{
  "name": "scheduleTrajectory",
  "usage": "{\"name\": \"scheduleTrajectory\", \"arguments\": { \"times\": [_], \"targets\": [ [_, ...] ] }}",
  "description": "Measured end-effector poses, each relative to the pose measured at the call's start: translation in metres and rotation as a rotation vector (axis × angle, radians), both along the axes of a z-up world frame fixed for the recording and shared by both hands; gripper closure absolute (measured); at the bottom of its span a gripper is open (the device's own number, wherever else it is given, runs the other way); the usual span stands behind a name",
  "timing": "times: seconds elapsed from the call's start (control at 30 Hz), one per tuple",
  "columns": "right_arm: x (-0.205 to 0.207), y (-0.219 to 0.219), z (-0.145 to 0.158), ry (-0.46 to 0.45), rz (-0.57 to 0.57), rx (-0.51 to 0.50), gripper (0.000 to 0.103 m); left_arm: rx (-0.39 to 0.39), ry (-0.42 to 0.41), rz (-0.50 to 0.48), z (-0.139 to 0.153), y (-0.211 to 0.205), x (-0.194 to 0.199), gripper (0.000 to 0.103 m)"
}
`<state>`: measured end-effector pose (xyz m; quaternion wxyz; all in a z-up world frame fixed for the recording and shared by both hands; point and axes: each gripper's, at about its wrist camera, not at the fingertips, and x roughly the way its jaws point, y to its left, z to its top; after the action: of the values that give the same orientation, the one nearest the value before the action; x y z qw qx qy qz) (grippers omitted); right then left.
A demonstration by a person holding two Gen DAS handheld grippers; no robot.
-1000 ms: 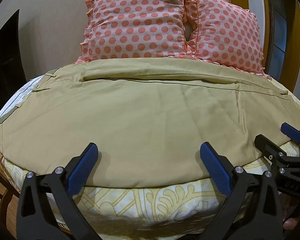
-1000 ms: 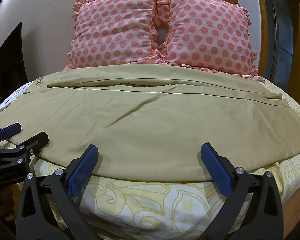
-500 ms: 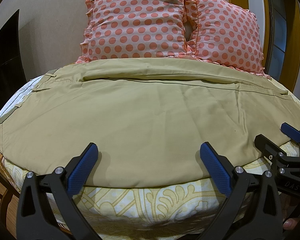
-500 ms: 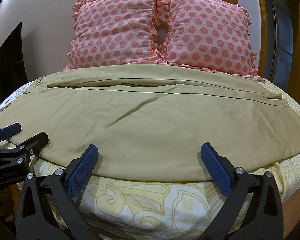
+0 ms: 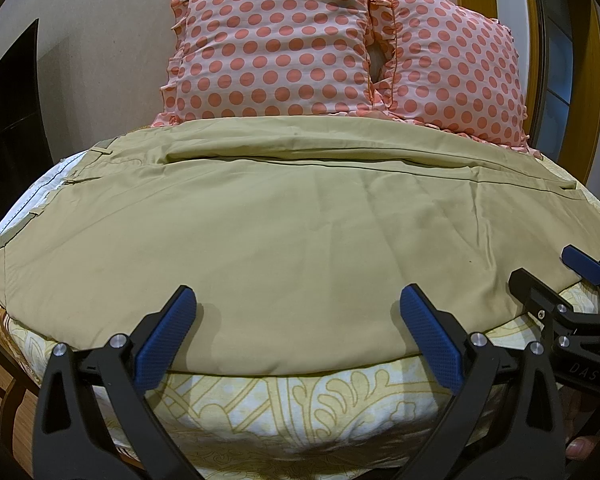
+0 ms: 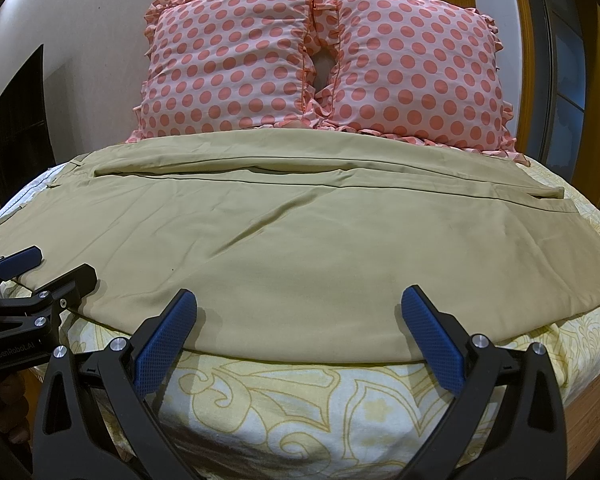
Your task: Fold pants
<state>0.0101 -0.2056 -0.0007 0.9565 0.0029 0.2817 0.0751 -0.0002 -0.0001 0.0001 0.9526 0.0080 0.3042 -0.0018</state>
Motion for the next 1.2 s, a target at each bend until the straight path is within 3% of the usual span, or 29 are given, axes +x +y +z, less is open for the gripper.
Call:
{"name": "scheduleTrajectory", "arguments": {
  "times": [1.2],
  "targets": [
    [-0.0016,0.0,-0.0036,-0.006,0.0,0.001,0.001,0.001,-0.002,0.0,0.0,0.0,-0.0001,0.002]
  ]
}}
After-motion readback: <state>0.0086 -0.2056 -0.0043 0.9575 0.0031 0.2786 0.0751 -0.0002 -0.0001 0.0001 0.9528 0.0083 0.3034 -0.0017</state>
